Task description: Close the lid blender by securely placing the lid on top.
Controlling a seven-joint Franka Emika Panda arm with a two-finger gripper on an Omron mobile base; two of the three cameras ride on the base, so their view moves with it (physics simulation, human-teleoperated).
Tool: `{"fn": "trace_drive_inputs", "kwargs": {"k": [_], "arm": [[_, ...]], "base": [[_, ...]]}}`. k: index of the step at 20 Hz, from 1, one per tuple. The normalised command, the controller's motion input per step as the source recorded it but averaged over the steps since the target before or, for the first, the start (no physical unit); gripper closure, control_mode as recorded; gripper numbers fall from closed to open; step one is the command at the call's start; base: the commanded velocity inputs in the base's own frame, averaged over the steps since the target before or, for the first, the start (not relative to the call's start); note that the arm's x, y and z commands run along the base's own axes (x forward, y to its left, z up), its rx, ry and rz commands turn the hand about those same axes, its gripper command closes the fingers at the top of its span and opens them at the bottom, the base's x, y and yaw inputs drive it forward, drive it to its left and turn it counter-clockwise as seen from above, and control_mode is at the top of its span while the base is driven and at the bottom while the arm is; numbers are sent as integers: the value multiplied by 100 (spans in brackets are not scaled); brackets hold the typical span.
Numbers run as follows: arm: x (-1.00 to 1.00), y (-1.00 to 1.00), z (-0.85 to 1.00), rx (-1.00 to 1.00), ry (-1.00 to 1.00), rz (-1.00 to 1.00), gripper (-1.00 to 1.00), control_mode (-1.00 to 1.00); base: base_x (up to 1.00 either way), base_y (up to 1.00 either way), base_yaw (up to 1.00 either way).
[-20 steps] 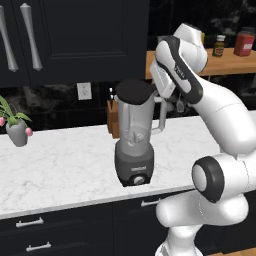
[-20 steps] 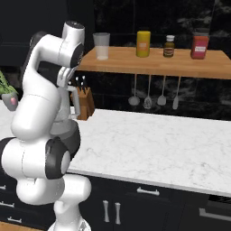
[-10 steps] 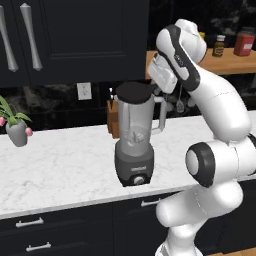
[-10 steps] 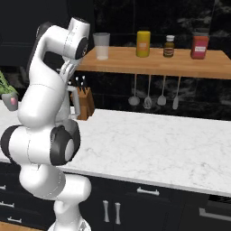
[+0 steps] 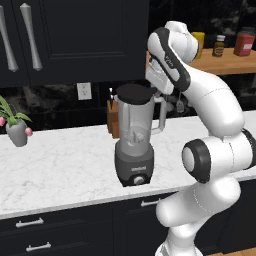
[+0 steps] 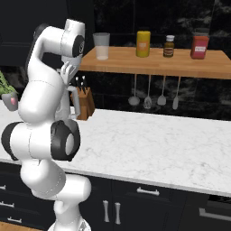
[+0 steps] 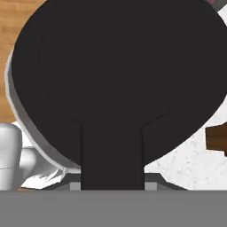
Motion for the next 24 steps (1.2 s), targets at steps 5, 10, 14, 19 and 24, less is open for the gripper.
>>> {"fn": "trace_drive_inputs", "kwargs": {"k": [5, 10, 14, 19, 24], "arm": [[-15, 0, -30, -11, -11, 0, 100, -100], [-6, 0, 0, -1, -3, 0, 100, -100], [0, -4, -12, -3, 1, 0, 100, -100], [0, -2, -14, -7, 4, 0, 100, -100], [0, 0, -7, -12, 4, 1, 100, -100]], "base": [[0, 0, 0], [0, 0, 0], [0, 0, 0], [0, 0, 0], [0, 0, 0]]}}
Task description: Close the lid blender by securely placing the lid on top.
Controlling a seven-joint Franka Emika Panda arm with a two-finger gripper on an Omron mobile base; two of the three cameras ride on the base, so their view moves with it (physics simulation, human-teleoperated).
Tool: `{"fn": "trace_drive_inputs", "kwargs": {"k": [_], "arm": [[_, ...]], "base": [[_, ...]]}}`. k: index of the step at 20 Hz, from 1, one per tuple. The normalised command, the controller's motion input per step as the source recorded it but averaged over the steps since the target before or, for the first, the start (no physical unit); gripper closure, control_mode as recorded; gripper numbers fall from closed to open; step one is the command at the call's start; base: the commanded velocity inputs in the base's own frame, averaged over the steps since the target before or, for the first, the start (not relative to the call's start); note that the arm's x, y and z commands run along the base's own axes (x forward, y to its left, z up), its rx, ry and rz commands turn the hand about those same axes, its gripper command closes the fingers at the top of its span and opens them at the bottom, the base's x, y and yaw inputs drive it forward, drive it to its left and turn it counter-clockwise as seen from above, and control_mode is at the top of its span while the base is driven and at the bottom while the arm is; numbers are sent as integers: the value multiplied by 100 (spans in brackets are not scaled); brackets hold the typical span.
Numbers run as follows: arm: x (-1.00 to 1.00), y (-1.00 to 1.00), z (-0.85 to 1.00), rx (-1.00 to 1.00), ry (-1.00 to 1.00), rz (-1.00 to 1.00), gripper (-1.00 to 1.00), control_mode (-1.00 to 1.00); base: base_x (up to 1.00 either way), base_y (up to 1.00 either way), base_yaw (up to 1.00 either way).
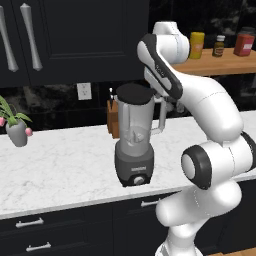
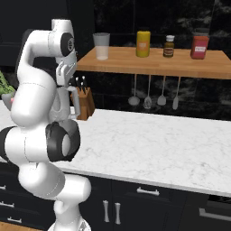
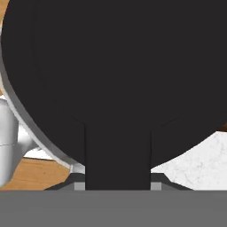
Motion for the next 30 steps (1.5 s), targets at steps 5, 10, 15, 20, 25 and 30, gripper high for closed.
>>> {"fn": "trace_drive_inputs", "kwargs": {"k": [5, 10, 15, 20, 25, 30], "arm": [[0, 0, -1, -5, 1, 0, 100, -100], [0, -8, -1, -2, 0, 0, 100, -100], [0, -4, 8, 0, 0, 0, 100, -100], [0, 0, 1, 0, 0, 0, 100, -100], [-10, -1, -21, -6, 1, 0, 100, -100], [-3, 0, -5, -4, 0, 0, 100, -100]], "base": [[0, 0, 0], [0, 0, 0], [0, 0, 0], [0, 0, 0], [0, 0, 0], [0, 0, 0]]}}
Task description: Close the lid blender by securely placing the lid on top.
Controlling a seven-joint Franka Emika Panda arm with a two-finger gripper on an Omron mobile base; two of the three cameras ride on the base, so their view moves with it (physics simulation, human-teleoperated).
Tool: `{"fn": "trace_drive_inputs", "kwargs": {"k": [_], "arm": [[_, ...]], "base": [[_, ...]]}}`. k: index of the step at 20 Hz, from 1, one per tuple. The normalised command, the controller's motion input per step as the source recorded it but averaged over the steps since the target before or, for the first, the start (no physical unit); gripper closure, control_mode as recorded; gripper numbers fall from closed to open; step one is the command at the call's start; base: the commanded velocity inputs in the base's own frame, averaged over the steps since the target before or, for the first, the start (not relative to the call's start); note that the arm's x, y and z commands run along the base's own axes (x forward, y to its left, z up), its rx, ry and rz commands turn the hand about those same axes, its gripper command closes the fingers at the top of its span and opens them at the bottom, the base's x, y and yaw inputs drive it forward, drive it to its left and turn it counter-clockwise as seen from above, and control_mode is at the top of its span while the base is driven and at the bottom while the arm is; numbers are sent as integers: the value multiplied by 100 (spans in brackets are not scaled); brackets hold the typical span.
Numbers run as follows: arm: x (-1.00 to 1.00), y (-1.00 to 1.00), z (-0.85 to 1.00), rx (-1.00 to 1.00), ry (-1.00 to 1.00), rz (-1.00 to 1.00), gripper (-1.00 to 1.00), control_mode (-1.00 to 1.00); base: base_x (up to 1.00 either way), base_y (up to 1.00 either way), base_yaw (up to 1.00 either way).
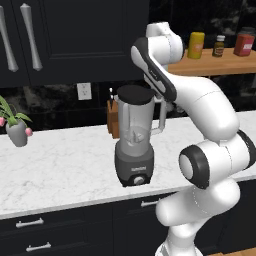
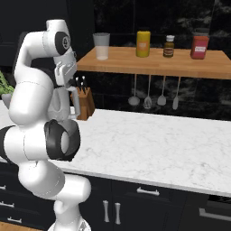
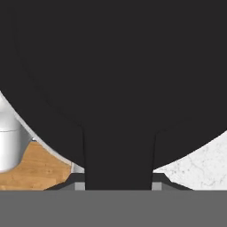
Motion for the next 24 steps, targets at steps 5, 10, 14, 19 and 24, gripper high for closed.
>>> {"fn": "trace_drive_inputs", "kwargs": {"k": [5, 10, 14, 19, 24], "arm": [[0, 0, 0, 0, 0, 0, 100, -100], [7, -33, 15, 1, 0, 0, 100, -100], [0, -7, 5, 1, 0, -1, 100, -100], [0, 0, 0, 0, 0, 0, 100, -100], [0, 0, -1, -2, 0, 0, 100, -100]], "base": [[0, 0, 0], [0, 0, 0], [0, 0, 0], [0, 0, 0], [0, 0, 0]]}}
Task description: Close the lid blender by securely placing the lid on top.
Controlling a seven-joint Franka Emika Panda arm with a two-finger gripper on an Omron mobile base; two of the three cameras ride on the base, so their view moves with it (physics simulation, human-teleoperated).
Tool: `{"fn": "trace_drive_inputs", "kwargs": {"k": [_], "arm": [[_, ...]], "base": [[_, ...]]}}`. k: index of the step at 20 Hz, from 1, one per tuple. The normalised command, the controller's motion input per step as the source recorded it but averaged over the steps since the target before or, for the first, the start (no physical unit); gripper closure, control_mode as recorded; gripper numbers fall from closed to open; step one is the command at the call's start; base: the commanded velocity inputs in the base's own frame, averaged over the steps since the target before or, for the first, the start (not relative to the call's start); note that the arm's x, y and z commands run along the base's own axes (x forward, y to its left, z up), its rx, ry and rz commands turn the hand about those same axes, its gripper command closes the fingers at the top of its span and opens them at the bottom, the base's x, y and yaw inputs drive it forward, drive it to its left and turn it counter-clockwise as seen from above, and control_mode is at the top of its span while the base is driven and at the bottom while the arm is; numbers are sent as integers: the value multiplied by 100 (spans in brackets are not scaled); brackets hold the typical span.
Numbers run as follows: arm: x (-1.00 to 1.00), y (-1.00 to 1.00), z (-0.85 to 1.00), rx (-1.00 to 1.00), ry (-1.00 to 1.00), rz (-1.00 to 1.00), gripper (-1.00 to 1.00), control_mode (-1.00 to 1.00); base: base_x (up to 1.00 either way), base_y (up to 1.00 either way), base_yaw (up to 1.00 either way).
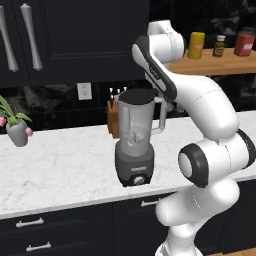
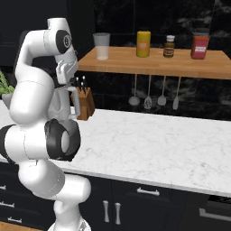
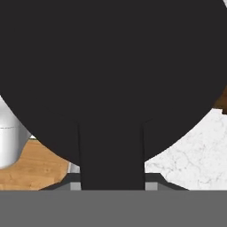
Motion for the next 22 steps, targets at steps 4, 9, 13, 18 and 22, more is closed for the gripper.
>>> {"fn": "trace_drive_inputs", "kwargs": {"k": [4, 9, 13, 18, 22], "arm": [[0, 0, 0, 0, 0, 0, -100, -100], [-3, 0, 1, 0, -6, 0, -100, -100], [-1, 0, 14, 1, -13, 0, -100, -100], [-51, -8, 24, 4, -32, 0, -100, -100], [-100, -82, -18, 16, -48, 0, -100, -100]], "base": [[0, 0, 0], [0, 0, 0], [0, 0, 0], [0, 0, 0], [0, 0, 0]]}}
